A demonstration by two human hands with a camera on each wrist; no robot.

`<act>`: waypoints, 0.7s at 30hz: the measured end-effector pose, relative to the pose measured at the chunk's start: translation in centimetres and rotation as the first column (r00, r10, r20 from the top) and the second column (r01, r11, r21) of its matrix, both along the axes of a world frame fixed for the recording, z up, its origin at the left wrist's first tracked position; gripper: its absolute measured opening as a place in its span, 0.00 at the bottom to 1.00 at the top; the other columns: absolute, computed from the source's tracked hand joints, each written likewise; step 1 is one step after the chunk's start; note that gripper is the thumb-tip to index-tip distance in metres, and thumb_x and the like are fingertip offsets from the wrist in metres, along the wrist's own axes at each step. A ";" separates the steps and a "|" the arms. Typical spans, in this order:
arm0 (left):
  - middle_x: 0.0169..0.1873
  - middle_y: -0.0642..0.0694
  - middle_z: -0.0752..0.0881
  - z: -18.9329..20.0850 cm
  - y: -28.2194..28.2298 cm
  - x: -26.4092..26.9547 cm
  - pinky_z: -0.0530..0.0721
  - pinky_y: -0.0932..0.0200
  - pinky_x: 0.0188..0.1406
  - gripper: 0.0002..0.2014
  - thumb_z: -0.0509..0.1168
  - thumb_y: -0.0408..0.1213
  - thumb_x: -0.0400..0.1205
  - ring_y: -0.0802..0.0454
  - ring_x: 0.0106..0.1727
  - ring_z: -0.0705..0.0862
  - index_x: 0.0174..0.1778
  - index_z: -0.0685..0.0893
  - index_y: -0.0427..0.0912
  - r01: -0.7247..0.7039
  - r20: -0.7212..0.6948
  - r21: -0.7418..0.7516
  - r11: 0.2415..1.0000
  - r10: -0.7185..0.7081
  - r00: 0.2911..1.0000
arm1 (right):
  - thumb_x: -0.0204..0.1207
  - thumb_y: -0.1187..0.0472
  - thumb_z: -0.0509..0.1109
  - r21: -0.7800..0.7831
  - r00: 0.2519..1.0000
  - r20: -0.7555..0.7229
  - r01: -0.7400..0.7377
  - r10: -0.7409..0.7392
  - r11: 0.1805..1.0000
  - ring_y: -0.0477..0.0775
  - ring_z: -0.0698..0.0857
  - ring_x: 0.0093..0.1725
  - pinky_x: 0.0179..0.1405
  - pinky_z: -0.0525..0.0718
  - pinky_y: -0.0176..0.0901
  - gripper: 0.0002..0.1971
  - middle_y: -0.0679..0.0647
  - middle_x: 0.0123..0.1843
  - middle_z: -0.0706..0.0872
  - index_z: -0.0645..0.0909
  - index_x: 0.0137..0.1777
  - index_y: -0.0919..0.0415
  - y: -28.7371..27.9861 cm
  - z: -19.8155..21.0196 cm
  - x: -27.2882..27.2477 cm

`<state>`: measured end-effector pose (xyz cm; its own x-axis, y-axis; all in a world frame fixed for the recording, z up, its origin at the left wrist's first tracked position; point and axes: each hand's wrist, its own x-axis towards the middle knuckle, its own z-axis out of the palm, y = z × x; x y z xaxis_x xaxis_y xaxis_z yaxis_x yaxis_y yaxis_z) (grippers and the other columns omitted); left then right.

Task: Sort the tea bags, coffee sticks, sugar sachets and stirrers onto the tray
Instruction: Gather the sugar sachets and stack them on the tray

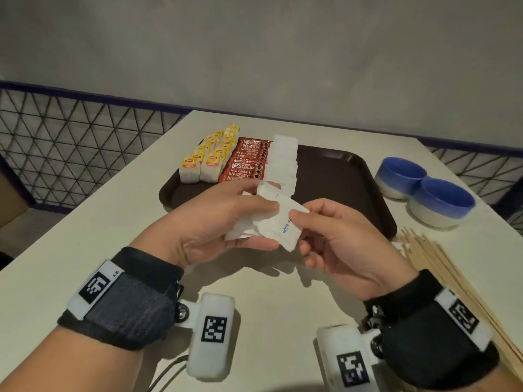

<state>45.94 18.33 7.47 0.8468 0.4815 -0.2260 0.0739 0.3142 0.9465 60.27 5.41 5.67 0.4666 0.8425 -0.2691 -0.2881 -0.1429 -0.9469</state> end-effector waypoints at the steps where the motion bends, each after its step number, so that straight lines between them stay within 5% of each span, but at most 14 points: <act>1: 0.56 0.40 0.94 0.1 0.0 0.0 0.93 0.56 0.33 0.15 0.65 0.27 0.87 0.44 0.53 0.95 0.67 0.87 0.42 -0.007 0.007 -0.037 0.999 0.007 1.000 | 0.80 0.64 0.74 0.008 1.000 0.013 0.027 -0.027 1.000 0.50 0.78 0.27 0.19 0.78 0.39 0.05 0.66 0.43 0.87 0.83 0.53 0.65 -0.1 -0.1 0.1; 8: 0.58 0.37 0.93 0.3 0.4 -0.1 0.90 0.61 0.29 0.20 0.59 0.23 0.86 0.39 0.56 0.94 0.72 0.83 0.39 -0.074 0.040 -0.059 0.996 0.077 0.996 | 0.81 0.65 0.64 0.188 0.954 -0.237 0.233 -0.187 0.954 0.58 0.86 0.44 0.31 0.83 0.44 0.08 0.62 0.48 0.90 0.83 0.52 0.66 -0.4 0.8 1.2; 11: 0.58 0.40 0.94 0.2 0.6 -0.1 0.88 0.64 0.24 0.17 0.63 0.27 0.87 0.40 0.55 0.95 0.72 0.84 0.40 -0.133 0.041 -0.053 0.990 0.135 0.990 | 0.80 0.65 0.62 0.197 0.954 -0.270 0.187 -0.130 0.962 0.57 0.85 0.38 0.32 0.79 0.44 0.16 0.58 0.41 0.90 0.87 0.33 0.60 -0.9 1.4 1.3; 13: 0.59 0.42 0.94 0.1 0.6 -0.2 0.85 0.66 0.22 0.16 0.67 0.31 0.86 0.40 0.56 0.94 0.70 0.87 0.43 -0.150 0.043 -0.042 0.988 0.151 0.988 | 0.80 0.65 0.62 0.207 0.970 -0.219 0.148 -0.102 0.967 0.57 0.87 0.37 0.35 0.79 0.44 0.22 0.55 0.37 0.90 0.83 0.23 0.56 -1.1 1.6 1.1; 16: 0.61 0.41 0.93 0.0 0.6 -0.2 0.77 0.68 0.17 0.17 0.72 0.37 0.83 0.42 0.57 0.94 0.69 0.89 0.44 -0.111 0.055 -0.010 0.994 0.112 0.992 | 0.81 0.65 0.67 0.203 0.992 -0.018 0.125 -0.124 0.971 0.61 0.89 0.43 0.41 0.81 0.50 0.17 0.60 0.40 0.91 0.82 0.30 0.57 -0.9 1.1 0.9; 19: 0.50 0.42 0.93 -0.3 0.2 -0.1 0.69 0.69 0.13 0.17 0.73 0.37 0.80 0.56 0.34 0.88 0.66 0.90 0.40 -0.019 0.076 0.035 0.999 0.017 0.997 | 0.82 0.65 0.70 0.237 0.987 0.124 0.073 -0.104 0.969 0.60 0.86 0.40 0.34 0.82 0.50 0.13 0.66 0.42 0.90 0.80 0.35 0.60 -0.7 0.8 0.1; 21: 0.44 0.46 0.92 -0.3 0.0 0.0 0.67 0.69 0.13 0.17 0.73 0.37 0.79 0.60 0.29 0.84 0.64 0.90 0.39 -0.012 0.050 0.079 0.997 0.008 0.999 | 0.80 0.63 0.72 0.286 0.989 0.144 -0.001 -0.042 0.958 0.62 0.85 0.43 0.35 0.85 0.48 0.09 0.72 0.47 0.89 0.81 0.39 0.62 -0.8 0.8 -0.5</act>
<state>45.96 18.36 7.16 0.8512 0.5047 -0.1444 0.0234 0.2383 0.9709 59.73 4.60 6.44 0.5008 0.8639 0.0535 -0.1429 0.1435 -0.9793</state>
